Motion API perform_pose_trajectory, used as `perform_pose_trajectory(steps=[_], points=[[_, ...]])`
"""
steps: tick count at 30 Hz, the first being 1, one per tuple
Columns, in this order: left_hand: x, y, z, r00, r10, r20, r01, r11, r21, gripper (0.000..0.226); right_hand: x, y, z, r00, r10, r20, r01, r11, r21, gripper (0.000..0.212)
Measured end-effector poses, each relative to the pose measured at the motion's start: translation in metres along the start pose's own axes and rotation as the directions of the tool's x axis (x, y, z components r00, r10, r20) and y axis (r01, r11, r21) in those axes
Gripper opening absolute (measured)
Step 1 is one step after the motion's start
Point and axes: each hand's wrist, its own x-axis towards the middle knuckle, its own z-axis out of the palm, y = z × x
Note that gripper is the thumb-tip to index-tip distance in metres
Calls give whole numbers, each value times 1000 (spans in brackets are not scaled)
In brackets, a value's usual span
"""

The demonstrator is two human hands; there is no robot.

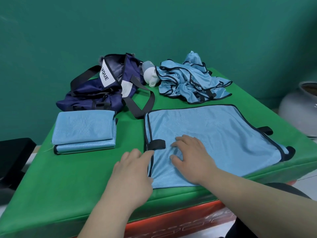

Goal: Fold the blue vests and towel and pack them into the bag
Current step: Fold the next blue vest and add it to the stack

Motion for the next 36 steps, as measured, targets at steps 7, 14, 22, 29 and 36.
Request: perform_pose_trajectory(steps=[7, 14, 22, 29, 36], points=[[23, 18, 16, 958, 285, 43, -284, 958, -35, 55, 0, 0, 0, 1000, 0, -4, 0, 1000, -19, 73], [20, 5, 13, 996, 42, 80, -47, 997, 67, 47, 0, 3, 2, 1000, -17, -14, 17, 1000, 2, 69], [19, -3, 11, 993, -7, 122, 5, 1000, 16, 61, -1, 4, 2, 1000, -25, -7, 25, 1000, -1, 72], [22, -16, 8, 983, 19, 182, 0, 994, -106, 71, 2, 6, 2, 1000, -15, -21, 17, 997, 80, 41], [24, -20, 10, 985, 11, 171, 11, 992, -128, 76, -3, 8, -11, 984, 174, -27, -103, 691, 716, 36]])
